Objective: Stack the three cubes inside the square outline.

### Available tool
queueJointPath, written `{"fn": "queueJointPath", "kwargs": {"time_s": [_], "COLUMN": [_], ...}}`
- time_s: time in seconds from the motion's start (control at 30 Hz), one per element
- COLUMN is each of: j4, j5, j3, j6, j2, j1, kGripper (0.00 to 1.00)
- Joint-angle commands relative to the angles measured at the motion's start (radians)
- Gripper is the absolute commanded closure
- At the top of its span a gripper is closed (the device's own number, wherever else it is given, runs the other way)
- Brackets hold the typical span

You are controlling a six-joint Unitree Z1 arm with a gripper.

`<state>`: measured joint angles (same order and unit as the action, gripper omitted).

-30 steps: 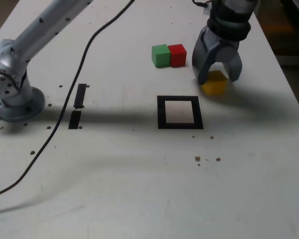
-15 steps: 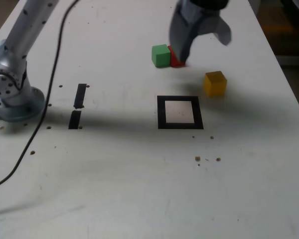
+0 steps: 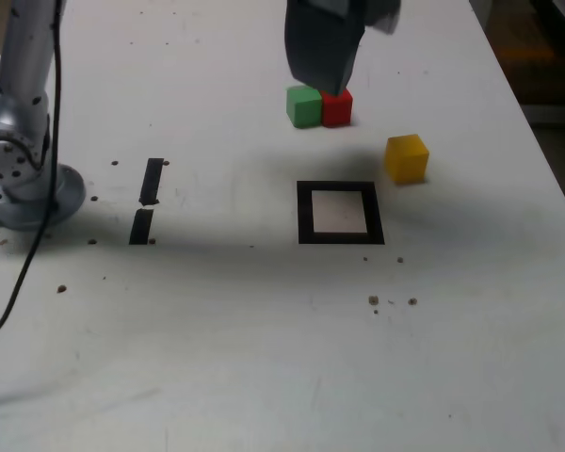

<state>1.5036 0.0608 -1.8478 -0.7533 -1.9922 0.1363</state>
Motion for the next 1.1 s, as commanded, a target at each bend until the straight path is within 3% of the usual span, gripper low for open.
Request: {"fn": "queueJointPath", "kwargs": {"time_s": [0.0,0.17,0.37,0.47,1.07], "j4": [-0.055,-0.174,-0.405,-0.471,-0.528], "j5": [0.007,0.018,0.016,0.017,-0.029], "j3": [0.043,0.104,0.224,0.277,0.273], "j6": [-0.208,-0.333,-0.511,-0.557,-0.542], "j2": [0.014,0.02,0.01,0.004,-0.103], "j1": [-0.002,-0.003,0.002,0.02,0.164], "kGripper": [0.0,0.0,0.0,0.0,0.0]}}
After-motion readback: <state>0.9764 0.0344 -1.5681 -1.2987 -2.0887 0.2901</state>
